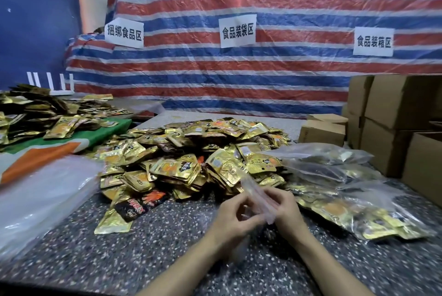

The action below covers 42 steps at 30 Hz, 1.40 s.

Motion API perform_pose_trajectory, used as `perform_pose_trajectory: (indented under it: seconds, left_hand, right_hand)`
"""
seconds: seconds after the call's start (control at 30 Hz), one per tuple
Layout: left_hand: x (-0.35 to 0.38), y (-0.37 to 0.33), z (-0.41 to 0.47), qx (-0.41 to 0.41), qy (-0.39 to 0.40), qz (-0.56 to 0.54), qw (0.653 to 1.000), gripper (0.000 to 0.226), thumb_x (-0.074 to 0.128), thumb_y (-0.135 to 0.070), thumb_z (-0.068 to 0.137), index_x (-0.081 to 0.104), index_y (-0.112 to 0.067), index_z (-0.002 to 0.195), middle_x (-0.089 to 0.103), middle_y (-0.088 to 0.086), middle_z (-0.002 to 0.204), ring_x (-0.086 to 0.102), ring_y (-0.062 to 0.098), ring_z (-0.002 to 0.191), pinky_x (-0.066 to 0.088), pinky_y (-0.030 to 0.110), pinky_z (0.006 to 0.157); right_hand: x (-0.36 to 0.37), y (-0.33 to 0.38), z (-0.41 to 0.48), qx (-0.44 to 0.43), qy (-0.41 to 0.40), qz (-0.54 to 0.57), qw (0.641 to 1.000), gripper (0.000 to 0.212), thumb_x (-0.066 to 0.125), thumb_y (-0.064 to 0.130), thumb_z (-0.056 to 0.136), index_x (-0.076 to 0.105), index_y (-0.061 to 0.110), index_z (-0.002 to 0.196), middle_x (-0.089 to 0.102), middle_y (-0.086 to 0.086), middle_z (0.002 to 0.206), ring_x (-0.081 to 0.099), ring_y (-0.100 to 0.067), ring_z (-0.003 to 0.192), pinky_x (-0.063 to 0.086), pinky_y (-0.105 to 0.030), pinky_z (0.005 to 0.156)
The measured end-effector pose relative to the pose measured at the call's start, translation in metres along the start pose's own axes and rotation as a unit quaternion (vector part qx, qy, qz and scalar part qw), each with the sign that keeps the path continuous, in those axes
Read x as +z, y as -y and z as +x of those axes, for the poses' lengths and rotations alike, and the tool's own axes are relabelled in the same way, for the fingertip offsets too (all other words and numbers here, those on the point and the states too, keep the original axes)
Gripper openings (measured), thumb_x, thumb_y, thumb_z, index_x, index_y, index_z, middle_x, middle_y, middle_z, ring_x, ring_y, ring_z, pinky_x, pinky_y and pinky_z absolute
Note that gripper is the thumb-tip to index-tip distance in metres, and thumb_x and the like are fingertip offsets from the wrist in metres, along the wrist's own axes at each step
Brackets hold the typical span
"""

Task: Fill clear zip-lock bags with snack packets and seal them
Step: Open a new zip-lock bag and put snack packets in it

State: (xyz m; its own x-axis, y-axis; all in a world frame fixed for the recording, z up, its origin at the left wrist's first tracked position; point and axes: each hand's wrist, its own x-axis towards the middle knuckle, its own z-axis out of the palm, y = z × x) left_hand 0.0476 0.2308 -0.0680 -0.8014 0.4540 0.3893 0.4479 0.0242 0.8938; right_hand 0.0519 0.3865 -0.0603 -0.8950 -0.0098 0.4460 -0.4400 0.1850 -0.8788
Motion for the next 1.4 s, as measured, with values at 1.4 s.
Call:
perform_pose_trajectory:
  seconds: [1.4]
  left_hand:
    - [-0.099,-0.061,0.003,-0.13,-0.129,0.017,0.983,0.05,0.054,-0.04,0.095,0.073,-0.009,0.061,0.073,0.012,0.073,0.066,0.019,0.06,0.052,0.022,0.053]
  right_hand:
    - [-0.018,0.0,0.001,0.018,-0.03,0.186,0.982,0.017,0.075,0.026,0.084,0.069,0.014,0.074,0.055,-0.01,0.067,0.047,-0.017,0.058,0.035,-0.022,0.049]
